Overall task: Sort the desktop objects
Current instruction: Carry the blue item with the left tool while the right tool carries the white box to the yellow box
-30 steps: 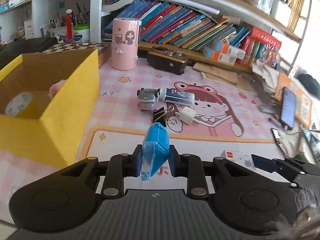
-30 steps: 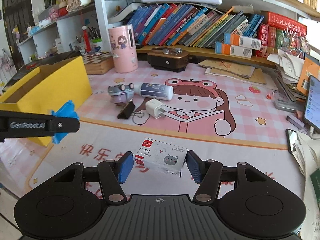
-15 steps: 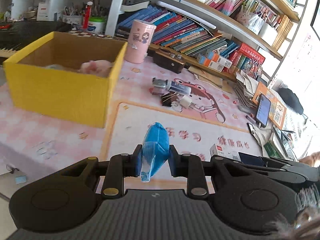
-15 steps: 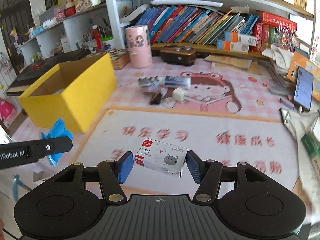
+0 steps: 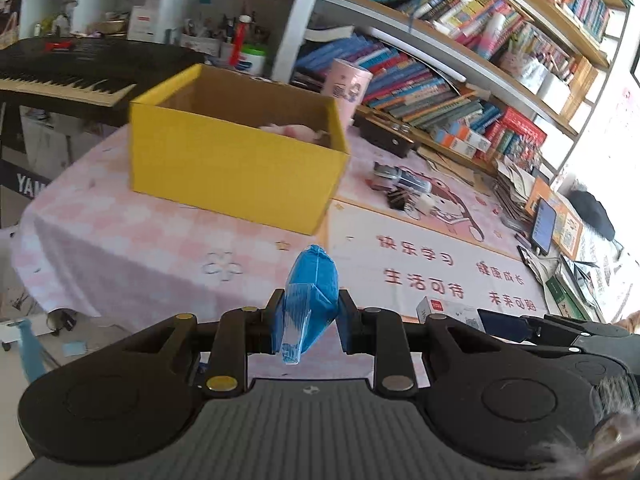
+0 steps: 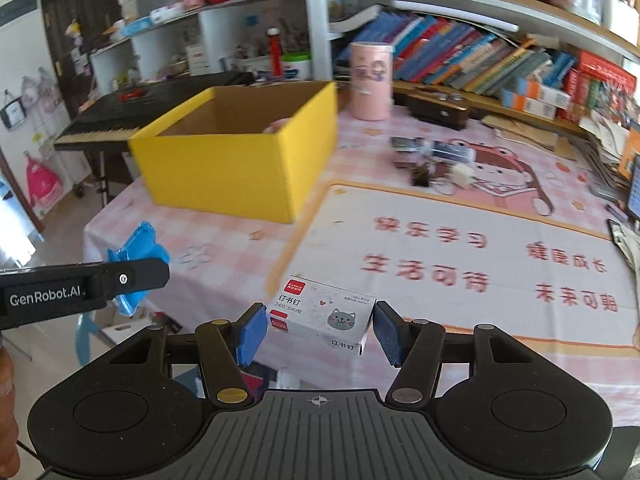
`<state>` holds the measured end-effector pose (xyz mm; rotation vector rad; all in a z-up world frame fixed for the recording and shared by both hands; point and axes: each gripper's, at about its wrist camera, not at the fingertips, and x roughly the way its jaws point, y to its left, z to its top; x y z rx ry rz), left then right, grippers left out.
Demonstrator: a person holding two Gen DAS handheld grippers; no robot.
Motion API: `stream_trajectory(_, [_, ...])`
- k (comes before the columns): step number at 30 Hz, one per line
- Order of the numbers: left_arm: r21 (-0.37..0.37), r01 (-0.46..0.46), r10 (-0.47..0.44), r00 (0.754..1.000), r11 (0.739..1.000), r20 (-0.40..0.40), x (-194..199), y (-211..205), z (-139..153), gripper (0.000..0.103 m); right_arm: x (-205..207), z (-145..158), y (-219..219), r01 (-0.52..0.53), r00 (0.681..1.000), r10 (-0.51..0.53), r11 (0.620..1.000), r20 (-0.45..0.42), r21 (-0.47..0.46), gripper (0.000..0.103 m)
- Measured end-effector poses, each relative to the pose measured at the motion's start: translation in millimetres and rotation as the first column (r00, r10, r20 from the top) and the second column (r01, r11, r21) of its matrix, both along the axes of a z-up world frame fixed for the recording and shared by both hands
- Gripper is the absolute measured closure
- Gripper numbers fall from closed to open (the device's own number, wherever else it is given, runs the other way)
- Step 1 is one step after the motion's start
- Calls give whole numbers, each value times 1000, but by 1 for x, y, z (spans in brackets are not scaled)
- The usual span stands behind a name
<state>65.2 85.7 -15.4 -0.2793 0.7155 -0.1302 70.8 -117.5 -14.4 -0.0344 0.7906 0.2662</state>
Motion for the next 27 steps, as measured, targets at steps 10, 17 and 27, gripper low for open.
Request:
stream_trajectory(10, [-18, -69, 70, 997, 997, 18, -32, 48, 0, 79, -16, 5, 54, -98, 995, 98, 995, 9, -15, 44])
stream_trajectory(17, [-26, -115, 115, 993, 993, 14, -48, 71, -2, 79, -21, 5, 80, -155, 988, 155, 988, 6, -19, 44])
stream_trajectory(27, [-27, -157, 158, 987, 987, 19, -48, 81, 0, 79, -14, 5, 94, -209, 978, 210, 978, 12, -24, 44])
